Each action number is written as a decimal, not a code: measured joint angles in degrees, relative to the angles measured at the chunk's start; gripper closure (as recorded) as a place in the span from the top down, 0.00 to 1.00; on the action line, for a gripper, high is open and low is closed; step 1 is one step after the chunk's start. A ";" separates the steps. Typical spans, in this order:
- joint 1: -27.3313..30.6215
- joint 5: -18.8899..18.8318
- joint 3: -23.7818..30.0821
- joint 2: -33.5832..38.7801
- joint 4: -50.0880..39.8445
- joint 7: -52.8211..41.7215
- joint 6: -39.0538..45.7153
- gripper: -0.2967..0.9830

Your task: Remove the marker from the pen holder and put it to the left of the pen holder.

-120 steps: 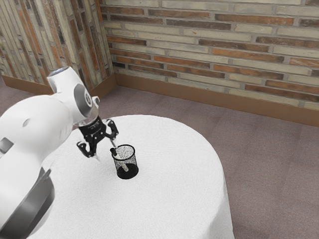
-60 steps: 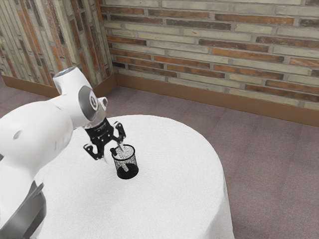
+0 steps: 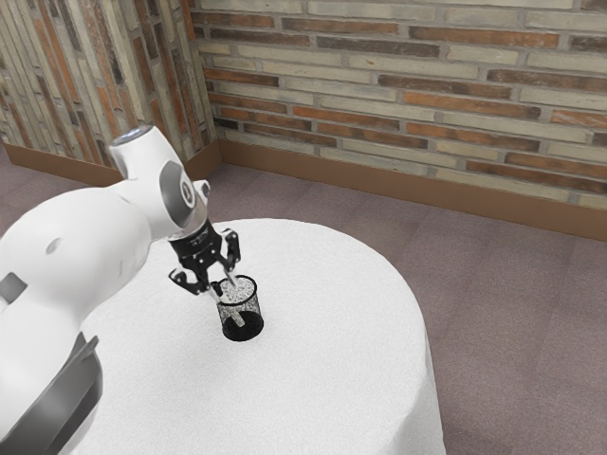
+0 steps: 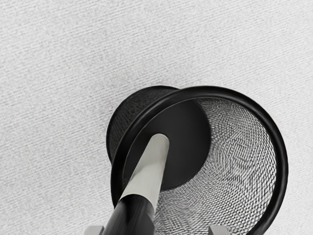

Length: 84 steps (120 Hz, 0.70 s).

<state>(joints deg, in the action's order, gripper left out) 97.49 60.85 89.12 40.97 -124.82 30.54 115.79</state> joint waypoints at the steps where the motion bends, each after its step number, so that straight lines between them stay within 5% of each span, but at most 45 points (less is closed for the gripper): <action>1: 0.01 0.00 0.02 0.00 0.01 0.00 0.02 0.39; 84: 0.47 -1.04 0.90 0.08 1.56 0.36 1.35 0.20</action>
<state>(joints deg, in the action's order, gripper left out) 97.97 59.81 90.02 41.06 -123.26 30.90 117.13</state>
